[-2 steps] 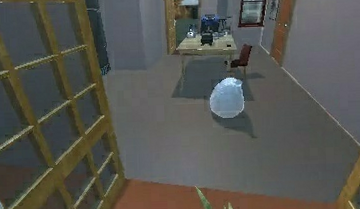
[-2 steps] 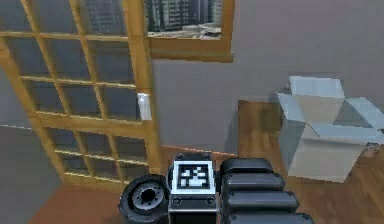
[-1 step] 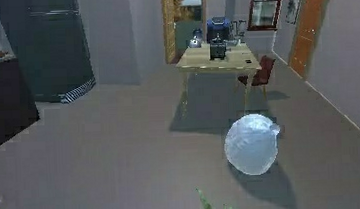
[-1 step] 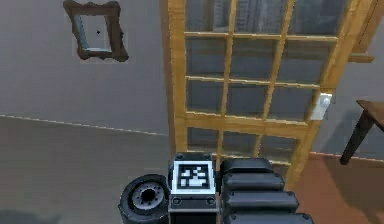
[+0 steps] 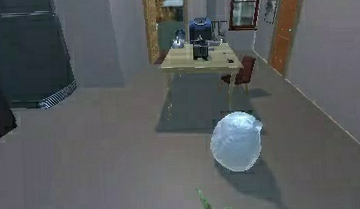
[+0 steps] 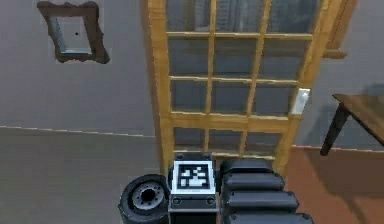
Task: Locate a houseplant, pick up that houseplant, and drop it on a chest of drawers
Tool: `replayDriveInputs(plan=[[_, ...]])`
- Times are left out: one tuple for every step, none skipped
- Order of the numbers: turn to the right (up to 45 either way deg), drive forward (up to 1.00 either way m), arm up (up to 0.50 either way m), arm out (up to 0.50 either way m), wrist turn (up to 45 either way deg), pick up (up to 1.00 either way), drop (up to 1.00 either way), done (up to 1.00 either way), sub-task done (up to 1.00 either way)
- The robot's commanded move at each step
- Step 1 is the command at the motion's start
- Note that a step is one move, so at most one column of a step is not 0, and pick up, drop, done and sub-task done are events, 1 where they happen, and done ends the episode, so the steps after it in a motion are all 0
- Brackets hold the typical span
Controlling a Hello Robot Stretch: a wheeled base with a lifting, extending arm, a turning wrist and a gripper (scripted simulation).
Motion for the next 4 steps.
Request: replayDriveInputs(plan=[[0.0,0.4,0.0,0.0,0.0,0.0,0.0,0.0,0.0],[-15.0,0.0,0.0,0.0,0.0,0.0,0.0,0.0,0.0],[-3.0,0.0,0.0,0.0,0.0,0.0,0.0,0.0,0.0],[27.0,0.0,0.0,0.0,0.0,0.0,0.0,0.0,0.0]])
